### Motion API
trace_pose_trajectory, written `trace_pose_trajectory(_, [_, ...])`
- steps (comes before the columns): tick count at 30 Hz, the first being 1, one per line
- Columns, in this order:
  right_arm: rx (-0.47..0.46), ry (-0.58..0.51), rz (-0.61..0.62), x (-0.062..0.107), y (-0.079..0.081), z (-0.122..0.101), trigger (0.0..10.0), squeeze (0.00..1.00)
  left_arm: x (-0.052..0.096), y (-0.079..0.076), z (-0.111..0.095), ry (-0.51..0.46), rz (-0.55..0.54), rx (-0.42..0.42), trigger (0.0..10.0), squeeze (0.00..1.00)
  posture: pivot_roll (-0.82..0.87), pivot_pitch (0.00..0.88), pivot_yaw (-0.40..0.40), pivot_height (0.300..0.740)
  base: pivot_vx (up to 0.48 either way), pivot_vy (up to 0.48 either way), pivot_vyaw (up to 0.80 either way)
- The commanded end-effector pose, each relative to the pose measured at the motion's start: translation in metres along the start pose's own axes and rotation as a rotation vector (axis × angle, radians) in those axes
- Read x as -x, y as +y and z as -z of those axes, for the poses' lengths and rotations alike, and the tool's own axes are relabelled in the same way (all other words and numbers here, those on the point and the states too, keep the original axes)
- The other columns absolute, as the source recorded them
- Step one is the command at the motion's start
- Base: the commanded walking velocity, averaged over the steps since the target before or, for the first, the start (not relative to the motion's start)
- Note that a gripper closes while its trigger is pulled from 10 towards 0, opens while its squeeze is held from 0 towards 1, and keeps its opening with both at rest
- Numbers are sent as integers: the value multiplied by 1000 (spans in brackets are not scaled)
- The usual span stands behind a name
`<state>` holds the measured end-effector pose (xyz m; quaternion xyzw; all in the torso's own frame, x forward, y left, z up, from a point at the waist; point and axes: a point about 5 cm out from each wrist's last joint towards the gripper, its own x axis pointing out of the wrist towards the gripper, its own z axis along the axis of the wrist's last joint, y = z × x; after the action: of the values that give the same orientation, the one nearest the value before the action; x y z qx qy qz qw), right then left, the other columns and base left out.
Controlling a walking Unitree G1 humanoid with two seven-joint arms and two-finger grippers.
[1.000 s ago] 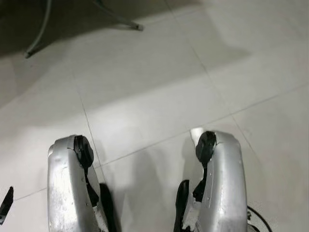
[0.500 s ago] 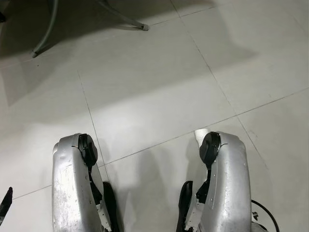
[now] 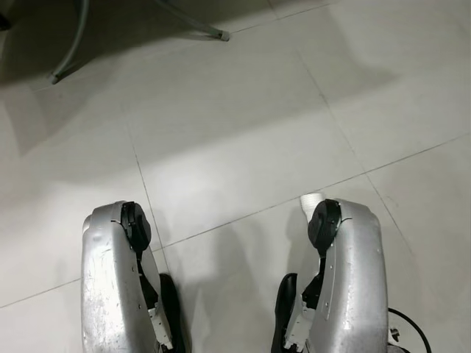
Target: Building children table
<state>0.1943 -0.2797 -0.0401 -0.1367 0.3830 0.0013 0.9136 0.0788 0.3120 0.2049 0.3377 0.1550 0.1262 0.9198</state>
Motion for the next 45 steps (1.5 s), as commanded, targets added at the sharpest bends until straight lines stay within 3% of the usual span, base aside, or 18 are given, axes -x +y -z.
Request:
trace_pose_trajectory(1, [-42, 29, -31, 3, 7, 15, 10000, 0, 4, 2, 7, 55, 13, -5, 10000, 0, 199, 561, 25, 300, 0, 0, 0])
trace_pose_trajectory(22, [-93, 8, -166, 1, 20, 9, 10000, 0, 13, 10, 4, 71, 38, -40, 10000, 0, 252, 587, 49, 300, 0, 0, 0])
trace_pose_trajectory(23, [-91, 9, -173, 1, 21, 8, 5255, 0, 13, 10, 4, 73, 41, -42, 10000, 0, 258, 592, 51, 300, 0, 0, 0])
trace_pose_trajectory(24, [-91, 10, -178, 3, 20, 11, 3843, 0, 14, 10, 4, 75, 42, -43, 10000, 0, 259, 593, 52, 300, 0, 0, 0])
trace_pose_trajectory(25, [-88, 11, -182, 5, 19, 13, 3216, 0, 14, 11, 4, 77, 44, -44, 10000, 0, 259, 593, 52, 300, 0, 0, 0])
trace_pose_trajectory(29, [-85, 12, -186, 6, 18, 15, 3216, 0, 14, 12, 4, 78, 44, -45, 10000, 0, 260, 594, 52, 300, 0, 0, 0])
trace_pose_trajectory(30, [-85, 12, -189, 8, 18, 16, 0, 0, 15, 12, 4, 79, 47, -46, 10000, 0, 259, 598, 52, 300, 0, 0, 0])
trace_pose_trajectory(37, [-77, 23, -178, 10, 13, 19, 0, 0, 17, 11, 5, 87, 59, -45, 10000, 0, 257, 611, 53, 300, 0, 0, 0])
trace_pose_trajectory(38, [-72, 35, -169, 11, 10, 20, 941, 0, 17, 11, 5, 90, 60, -44, 10000, 0, 256, 614, 51, 300, 0, 0, 0])
trace_pose_trajectory(39, [-72, 35, -169, 11, 10, 20, 941, 0, 17, 11, 5, 90, 60, -44, 10000, 0, 256, 614, 51, 300, 0, 0, 0])
trace_pose_trajectory(40, [-67, 53, -160, 11, 8, 22, 10000, 0, 17, 11, 6, 93, 62, -44, 10000, 0, 250, 619, 50, 300, 0, 0, 0])
trace_pose_trajectory(45, [-76, 80, -106, 14, -6, 22, 10000, 0, 18, 8, 8, 101, 77, -37, 10000, 0, 234, 629, 43, 300, 0, 0, 0])
